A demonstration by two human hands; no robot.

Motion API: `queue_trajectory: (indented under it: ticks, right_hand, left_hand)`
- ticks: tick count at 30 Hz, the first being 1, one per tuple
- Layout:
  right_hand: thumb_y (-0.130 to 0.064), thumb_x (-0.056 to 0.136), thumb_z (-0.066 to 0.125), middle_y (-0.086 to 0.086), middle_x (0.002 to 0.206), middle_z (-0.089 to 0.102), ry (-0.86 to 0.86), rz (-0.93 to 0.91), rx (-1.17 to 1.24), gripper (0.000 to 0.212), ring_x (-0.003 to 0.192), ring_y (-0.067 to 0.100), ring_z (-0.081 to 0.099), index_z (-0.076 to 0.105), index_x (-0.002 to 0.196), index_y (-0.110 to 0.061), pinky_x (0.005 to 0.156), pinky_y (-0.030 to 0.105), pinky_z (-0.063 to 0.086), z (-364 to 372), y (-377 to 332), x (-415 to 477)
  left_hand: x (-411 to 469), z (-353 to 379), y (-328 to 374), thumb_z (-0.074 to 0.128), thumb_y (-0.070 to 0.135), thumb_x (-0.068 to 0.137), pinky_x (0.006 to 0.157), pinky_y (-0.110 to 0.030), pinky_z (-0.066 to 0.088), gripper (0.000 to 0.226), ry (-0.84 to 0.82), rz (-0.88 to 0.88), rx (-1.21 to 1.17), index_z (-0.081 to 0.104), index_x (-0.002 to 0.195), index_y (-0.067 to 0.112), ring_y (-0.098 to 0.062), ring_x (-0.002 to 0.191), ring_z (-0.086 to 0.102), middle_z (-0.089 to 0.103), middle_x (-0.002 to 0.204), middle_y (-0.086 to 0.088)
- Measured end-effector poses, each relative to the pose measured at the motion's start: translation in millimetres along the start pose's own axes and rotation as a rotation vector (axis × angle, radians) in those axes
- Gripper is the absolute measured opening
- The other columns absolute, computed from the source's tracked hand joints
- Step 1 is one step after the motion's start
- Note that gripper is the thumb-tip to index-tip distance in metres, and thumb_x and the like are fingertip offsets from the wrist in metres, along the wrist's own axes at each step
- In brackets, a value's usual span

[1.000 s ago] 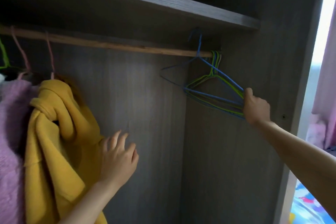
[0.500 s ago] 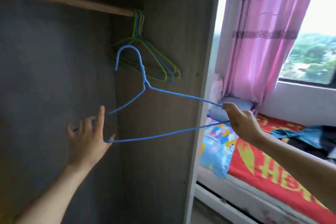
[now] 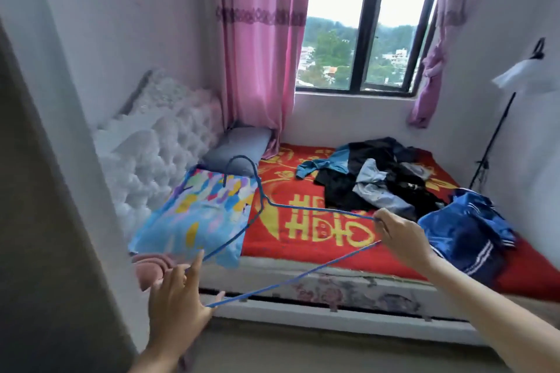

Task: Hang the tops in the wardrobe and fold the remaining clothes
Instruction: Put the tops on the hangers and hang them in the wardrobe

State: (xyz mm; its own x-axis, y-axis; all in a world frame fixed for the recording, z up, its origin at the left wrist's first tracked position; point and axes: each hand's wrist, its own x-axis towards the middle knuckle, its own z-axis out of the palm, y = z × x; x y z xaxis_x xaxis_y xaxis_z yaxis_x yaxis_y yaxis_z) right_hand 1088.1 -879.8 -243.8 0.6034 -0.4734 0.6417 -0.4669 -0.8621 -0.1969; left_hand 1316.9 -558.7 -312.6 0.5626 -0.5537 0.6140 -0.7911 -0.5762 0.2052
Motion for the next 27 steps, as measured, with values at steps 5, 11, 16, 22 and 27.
queue_trajectory:
  ticks: [5,11,16,22,27]
  right_hand:
    - [-0.029,0.087,0.045,0.008,0.085,0.067,-0.212,0.333,-0.066,0.030,0.078,0.029,0.065,0.065,0.087,-0.006,0.062,0.036,0.047,4.3,85.1,-56.8]
    - [-0.006,0.079,0.063,0.014,0.081,0.067,-0.234,0.606,-0.261,0.013,0.082,0.037,0.063,0.068,0.091,-0.004,0.072,0.045,0.046,0.0,139.7,-106.1]
    - [-0.020,0.064,0.052,0.003,0.070,0.061,-0.204,0.433,-0.428,0.025,0.061,0.029,0.062,0.069,0.080,-0.011,0.052,0.039,0.050,9.8,155.7,-111.5]
    - [-0.037,0.075,0.041,-0.002,0.079,0.064,-0.263,0.414,-0.337,0.039,0.072,0.024,0.066,0.070,0.091,-0.015,0.060,0.038,0.051,58.3,173.8,-44.1]
    - [-0.059,0.078,0.026,-0.001,0.101,0.065,-0.370,0.452,-0.221,0.067,0.098,0.025,0.060,0.066,0.110,-0.015,0.081,0.041,0.042,104.0,197.2,37.3]
  left_hand:
    - [12.1,85.4,62.1,0.060,0.059,0.050,0.058,-0.044,0.045,0.091,-0.163,0.141,-0.090,0.045,0.124,0.008,-0.028,0.076,0.041,0.048,0.082,-0.010]
    - [34.1,152.2,121.8,0.077,0.064,0.038,0.055,-0.039,0.049,0.106,-0.386,0.280,-0.199,0.045,0.123,0.010,-0.023,0.077,0.040,0.056,0.079,-0.010]
    - [54.8,197.9,146.7,0.087,0.061,0.017,0.055,-0.039,0.047,0.124,-0.521,0.410,-0.275,0.046,0.123,0.013,-0.020,0.076,0.040,0.039,0.089,0.000]
    - [108.4,272.2,166.8,0.086,0.062,0.022,0.067,-0.032,0.028,0.119,-0.513,0.524,-0.332,0.045,0.123,0.013,-0.018,0.076,0.039,0.042,0.089,0.001]
    - [172.0,339.7,174.0,0.090,0.056,0.017,0.068,-0.031,0.030,0.121,-0.517,0.481,-0.361,0.048,0.121,0.012,-0.019,0.076,0.040,0.052,0.084,-0.003]
